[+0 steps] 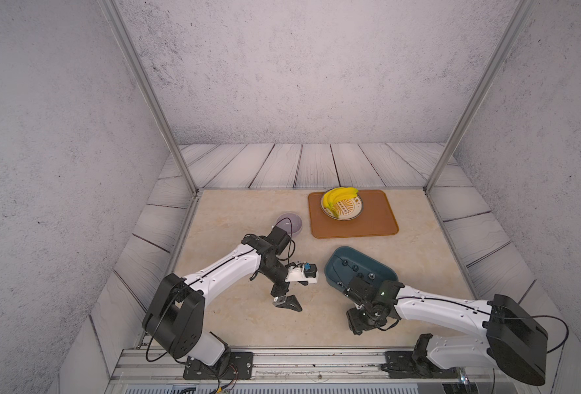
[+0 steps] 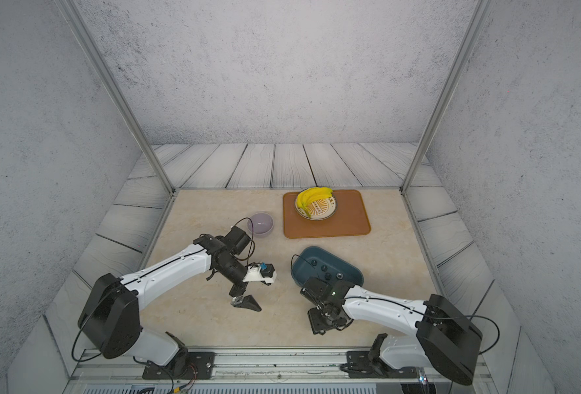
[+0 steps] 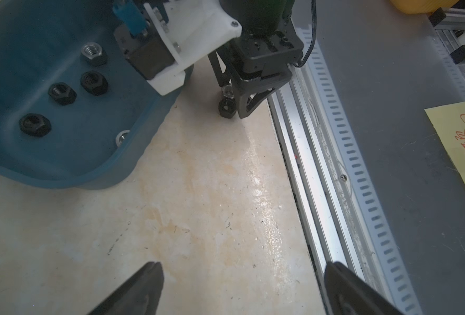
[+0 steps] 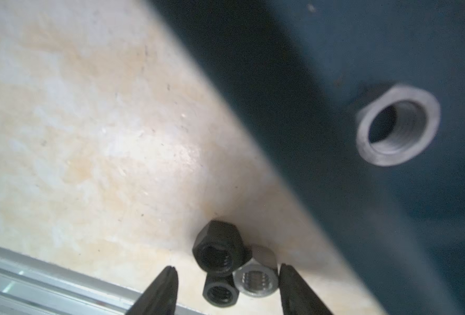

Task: Put the nuts on the desktop into the storage box
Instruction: Pick up the nut from the center of the board.

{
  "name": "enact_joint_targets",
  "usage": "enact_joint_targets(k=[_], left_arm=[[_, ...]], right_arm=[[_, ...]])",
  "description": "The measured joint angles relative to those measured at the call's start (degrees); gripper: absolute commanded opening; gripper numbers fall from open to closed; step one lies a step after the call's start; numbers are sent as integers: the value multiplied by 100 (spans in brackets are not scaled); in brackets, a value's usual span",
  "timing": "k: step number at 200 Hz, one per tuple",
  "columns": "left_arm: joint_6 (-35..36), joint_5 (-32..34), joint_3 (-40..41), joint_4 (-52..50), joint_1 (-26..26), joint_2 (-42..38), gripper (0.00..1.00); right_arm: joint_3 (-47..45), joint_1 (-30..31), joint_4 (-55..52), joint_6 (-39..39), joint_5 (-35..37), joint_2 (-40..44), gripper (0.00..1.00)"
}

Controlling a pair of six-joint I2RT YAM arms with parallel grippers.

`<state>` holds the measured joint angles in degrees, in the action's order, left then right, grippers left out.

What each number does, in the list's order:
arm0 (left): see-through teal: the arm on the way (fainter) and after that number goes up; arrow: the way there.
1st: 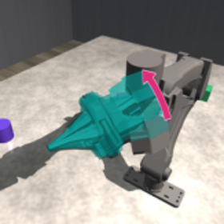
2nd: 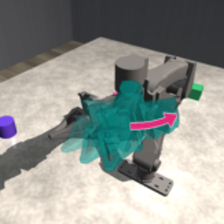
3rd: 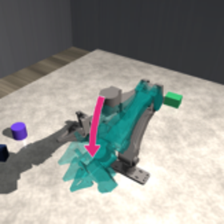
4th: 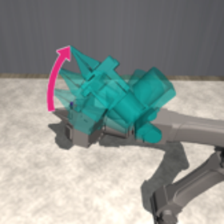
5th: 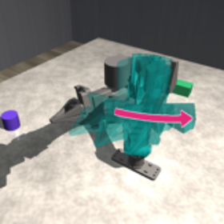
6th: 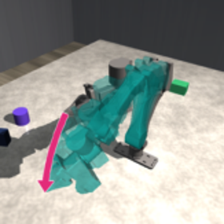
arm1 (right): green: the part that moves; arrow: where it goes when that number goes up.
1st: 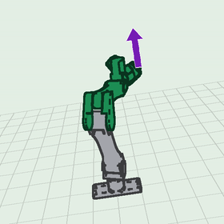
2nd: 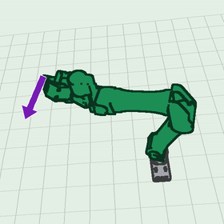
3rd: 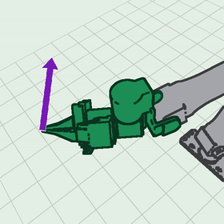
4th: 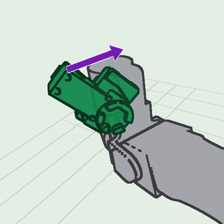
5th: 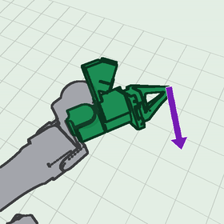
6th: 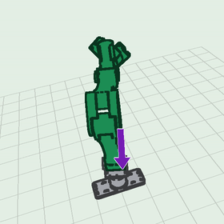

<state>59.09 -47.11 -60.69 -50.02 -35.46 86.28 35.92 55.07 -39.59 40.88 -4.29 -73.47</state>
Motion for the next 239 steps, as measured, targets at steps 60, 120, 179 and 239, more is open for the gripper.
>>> enact_joint_targets(k=[60, 120, 179, 239], left_arm=[[-4, 42, 0, 9, 4, 0, 99], [-20, 66, 0, 11, 9, 0, 98], [-20, 72, 0, 13, 9, 0, 98], [-20, 79, 0, 35, 9, 0, 98]], right_arm=[[199, 245, 573, -116, -37, -452, 62], [356, 553, 470, -243, -107, -693, 57], [201, 645, 87, -155, 33, -496, 49], [181, 704, 31, -81, 170, -498, 37]])
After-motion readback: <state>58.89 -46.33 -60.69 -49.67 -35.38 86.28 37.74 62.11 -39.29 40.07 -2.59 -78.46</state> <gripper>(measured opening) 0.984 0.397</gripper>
